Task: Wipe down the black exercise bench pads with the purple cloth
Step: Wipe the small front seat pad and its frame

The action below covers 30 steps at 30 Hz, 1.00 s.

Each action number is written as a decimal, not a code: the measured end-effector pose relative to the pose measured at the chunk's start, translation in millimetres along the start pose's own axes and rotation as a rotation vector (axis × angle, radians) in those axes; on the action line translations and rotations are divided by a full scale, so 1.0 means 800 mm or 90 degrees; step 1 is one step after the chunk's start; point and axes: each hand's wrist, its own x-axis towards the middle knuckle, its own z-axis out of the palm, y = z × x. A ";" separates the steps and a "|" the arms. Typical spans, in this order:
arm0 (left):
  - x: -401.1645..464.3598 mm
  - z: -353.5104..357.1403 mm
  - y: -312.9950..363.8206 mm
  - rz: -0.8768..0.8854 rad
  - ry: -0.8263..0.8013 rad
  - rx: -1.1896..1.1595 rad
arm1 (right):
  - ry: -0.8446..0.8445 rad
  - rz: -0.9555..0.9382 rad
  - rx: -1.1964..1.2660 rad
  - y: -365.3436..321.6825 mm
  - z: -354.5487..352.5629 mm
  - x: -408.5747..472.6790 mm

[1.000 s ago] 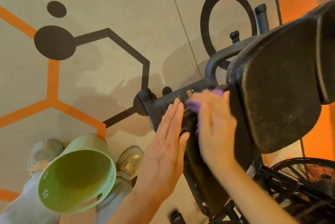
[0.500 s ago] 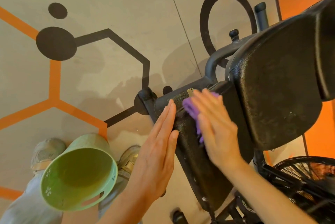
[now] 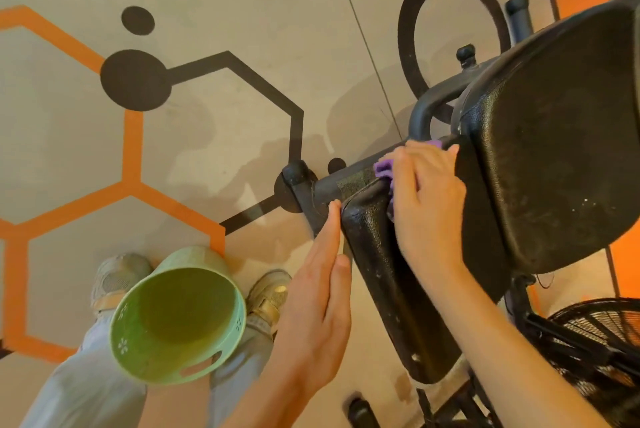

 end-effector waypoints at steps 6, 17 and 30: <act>0.001 -0.016 0.003 0.036 -0.051 0.023 | -0.087 -0.085 0.026 0.003 -0.011 0.001; 0.019 -0.057 -0.006 0.127 -0.153 0.196 | -0.006 -0.002 0.020 -0.010 0.000 -0.025; 0.050 -0.037 -0.029 0.306 -0.095 0.135 | 0.076 0.020 0.099 -0.014 0.016 -0.050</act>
